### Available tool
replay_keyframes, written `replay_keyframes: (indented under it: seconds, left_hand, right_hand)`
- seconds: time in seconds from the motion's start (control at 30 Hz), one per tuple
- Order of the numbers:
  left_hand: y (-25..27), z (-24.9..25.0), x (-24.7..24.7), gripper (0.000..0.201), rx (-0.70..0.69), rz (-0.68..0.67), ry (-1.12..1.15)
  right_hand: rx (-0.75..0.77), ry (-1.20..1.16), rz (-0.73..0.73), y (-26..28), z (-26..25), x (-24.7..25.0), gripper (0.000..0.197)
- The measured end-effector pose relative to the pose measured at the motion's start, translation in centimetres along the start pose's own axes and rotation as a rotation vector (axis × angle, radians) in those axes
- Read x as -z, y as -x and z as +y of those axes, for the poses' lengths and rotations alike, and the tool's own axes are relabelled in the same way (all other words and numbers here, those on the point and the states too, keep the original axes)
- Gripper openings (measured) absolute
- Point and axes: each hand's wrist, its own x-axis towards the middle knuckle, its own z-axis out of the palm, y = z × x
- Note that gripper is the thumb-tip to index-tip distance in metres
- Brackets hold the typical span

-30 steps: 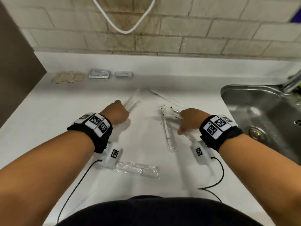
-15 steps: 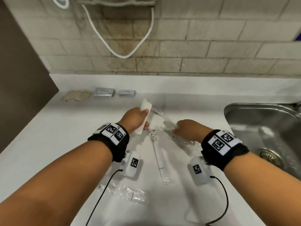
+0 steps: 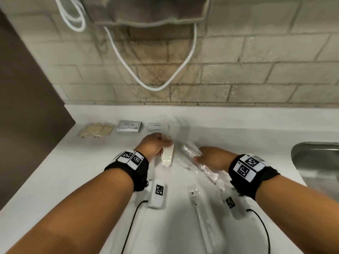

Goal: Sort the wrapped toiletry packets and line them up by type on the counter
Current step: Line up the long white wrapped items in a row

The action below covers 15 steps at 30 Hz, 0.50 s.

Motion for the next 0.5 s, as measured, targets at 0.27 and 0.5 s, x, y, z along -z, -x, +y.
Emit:
replay_keyframes:
  seconds: [0.27, 0.5]
  left_hand:
    - [-5.0, -0.2, -1.7, 0.030, 0.055, -0.010, -0.292]
    - [-6.5, -0.1, -2.3, 0.031, 0.068, 0.028, -0.312]
  right_hand:
    - [0.128, -0.164, -0.221, 0.6, -1.9, -2.8, 0.031]
    - [-0.137, -0.061, 0.016, -2.8, -1.9, 2.7, 0.036]
